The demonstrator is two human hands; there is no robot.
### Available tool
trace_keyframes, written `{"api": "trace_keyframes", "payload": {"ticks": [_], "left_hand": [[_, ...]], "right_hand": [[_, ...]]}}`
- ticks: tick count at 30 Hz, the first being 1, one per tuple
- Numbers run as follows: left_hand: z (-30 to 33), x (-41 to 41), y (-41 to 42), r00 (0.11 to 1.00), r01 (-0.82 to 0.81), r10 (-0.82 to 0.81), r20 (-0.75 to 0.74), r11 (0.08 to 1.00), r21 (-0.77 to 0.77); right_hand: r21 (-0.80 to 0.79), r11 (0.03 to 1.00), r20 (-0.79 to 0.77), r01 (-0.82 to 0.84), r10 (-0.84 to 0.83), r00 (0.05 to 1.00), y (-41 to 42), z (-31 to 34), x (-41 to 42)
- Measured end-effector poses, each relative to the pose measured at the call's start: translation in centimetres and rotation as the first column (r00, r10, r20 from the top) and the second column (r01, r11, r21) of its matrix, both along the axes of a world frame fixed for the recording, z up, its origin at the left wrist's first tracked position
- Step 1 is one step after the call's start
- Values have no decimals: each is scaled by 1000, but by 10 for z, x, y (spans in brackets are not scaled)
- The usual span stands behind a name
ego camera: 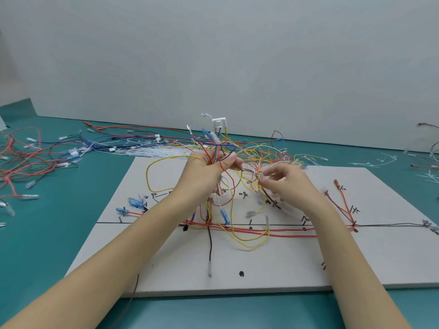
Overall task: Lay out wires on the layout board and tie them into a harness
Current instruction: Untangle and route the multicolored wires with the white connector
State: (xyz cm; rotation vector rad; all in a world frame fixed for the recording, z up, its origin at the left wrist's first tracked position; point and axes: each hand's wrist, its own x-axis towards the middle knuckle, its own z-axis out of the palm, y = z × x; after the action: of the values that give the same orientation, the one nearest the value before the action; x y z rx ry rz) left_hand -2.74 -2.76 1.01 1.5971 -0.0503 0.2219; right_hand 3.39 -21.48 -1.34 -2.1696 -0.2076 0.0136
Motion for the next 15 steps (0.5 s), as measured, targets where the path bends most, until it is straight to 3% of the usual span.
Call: {"api": "trace_keyframes", "payload": {"ticks": [9,15], "left_hand": [[2,-1,5,999,-33,35,34,998,-50],[1,0,9,1000,-21,22,15,997,-68]], "right_hand": [[131,986,16,-106,105,994,10,3,-6],[222,972,1,-82,84,996,13,3,-3]]}}
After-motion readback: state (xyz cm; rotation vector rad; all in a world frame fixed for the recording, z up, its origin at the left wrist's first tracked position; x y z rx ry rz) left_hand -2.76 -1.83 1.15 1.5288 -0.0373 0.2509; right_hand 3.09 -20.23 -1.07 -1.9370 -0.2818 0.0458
